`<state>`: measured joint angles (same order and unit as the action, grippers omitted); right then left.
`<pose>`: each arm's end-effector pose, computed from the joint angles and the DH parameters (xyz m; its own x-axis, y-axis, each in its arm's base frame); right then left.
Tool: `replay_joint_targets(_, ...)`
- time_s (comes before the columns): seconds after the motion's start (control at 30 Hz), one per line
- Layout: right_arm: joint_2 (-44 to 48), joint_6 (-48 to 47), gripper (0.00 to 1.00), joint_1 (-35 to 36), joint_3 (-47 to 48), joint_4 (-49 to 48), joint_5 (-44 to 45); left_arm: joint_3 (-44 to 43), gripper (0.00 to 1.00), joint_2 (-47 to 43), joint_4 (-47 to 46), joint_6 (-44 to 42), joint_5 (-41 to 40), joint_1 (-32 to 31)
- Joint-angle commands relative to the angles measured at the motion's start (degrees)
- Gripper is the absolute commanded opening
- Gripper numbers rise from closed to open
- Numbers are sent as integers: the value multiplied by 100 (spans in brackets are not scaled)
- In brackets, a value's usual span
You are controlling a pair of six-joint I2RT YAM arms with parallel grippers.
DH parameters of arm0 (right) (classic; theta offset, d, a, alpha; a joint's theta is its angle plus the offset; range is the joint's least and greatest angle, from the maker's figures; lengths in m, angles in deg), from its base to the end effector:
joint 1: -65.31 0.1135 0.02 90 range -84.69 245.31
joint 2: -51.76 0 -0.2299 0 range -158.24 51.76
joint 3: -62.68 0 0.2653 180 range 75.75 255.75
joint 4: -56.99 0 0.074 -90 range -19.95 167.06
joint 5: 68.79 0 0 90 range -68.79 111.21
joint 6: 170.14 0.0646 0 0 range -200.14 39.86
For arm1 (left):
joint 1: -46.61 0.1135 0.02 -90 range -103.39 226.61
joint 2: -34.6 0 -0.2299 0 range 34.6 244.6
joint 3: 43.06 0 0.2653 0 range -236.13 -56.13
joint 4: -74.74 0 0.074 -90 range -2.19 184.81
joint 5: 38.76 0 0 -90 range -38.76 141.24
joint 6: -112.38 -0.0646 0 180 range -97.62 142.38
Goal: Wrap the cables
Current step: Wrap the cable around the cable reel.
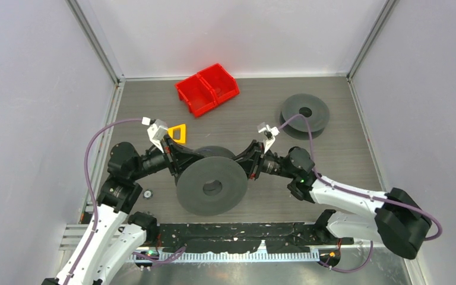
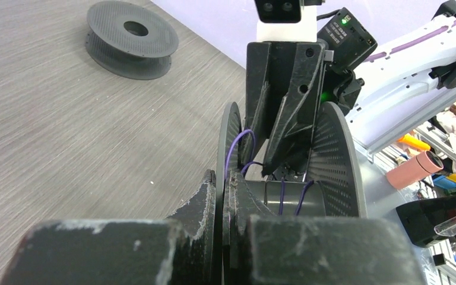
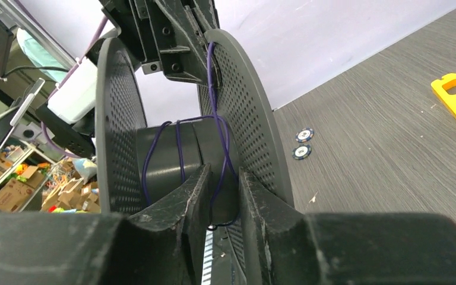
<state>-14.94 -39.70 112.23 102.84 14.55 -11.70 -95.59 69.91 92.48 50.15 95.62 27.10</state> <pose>0.1723 0.2356 0.2412 -0.4868 0.2767 -0.8285 -0.8597 0.0161 0.5105 0.1791 -0.1114 0.3238 -0.4259 -0.2024 -0.8818 0.7905 0.3908 -0.4715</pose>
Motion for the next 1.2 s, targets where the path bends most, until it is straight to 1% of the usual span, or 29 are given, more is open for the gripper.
replay_joint_targets(0.0, 745, -80, 36, -58, -30, 1033, 1194, -142, 0, -124, -196, -430, -778, 96)
replay_joint_targets(0.07, 1094, -84, 38, -100, -77, 1712, 1583, -141, 0, -154, -167, -426, -790, 104)
replay_joint_targets(0.17, 1571, -84, 42, -162, -202, 1902, 1774, -136, 0, -169, -187, -348, -778, 119)
replay_joint_targets(0.27, 1854, -58, 43, -235, -251, 2100, 1673, -132, 0, -156, -319, -198, -725, 142)
replay_joint_targets(0.43, 2278, -146, 44, -288, -391, 2336, 1692, -152, 0, -201, -296, -191, -711, 173)
replay_joint_targets(0.5, 2469, -239, 50, -321, -446, 2298, 1649, -146, 0, -211, -284, -156, -703, 191)
replay_joint_targets(0.53, 2543, -364, 57, -336, -453, 2246, 1544, -146, 0, -209, -279, -141, -692, 197)
replay_joint_targets(0.57, 2554, -455, 59, -343, -427, 2127, 1294, -148, 0, -202, -276, -119, -679, 206)
replay_joint_targets(0.67, 2458, -999, 73, -356, -171, 2301, 875, -166, 0, -182, -263, -46, -597, 217)
replay_joint_targets(0.8, 2086, -1559, 79, -531, 377, 2945, 338, -173, 0, -180, -294, 52, -486, 228)
replay_joint_targets(0.87, 1807, -1565, 80, -697, 647, 3101, -126, -183, 0, -196, -315, 102, -430, 228)
replay_joint_targets(1.0, 1244, -1365, 80, -792, 983, 2845, -1052, -210, 0, -229, -326, 149, -353, 228)
replay_joint_targets(1.07, 994, -1256, 77, -792, 1104, 2767, -1249, -227, 0, -228, -335, 155, -332, 229)
replay_joint_targets(1.17, 778, -1074, 74, -789, 1076, 2540, -1307, -229, 0, -227, -342, 171, -325, 237)
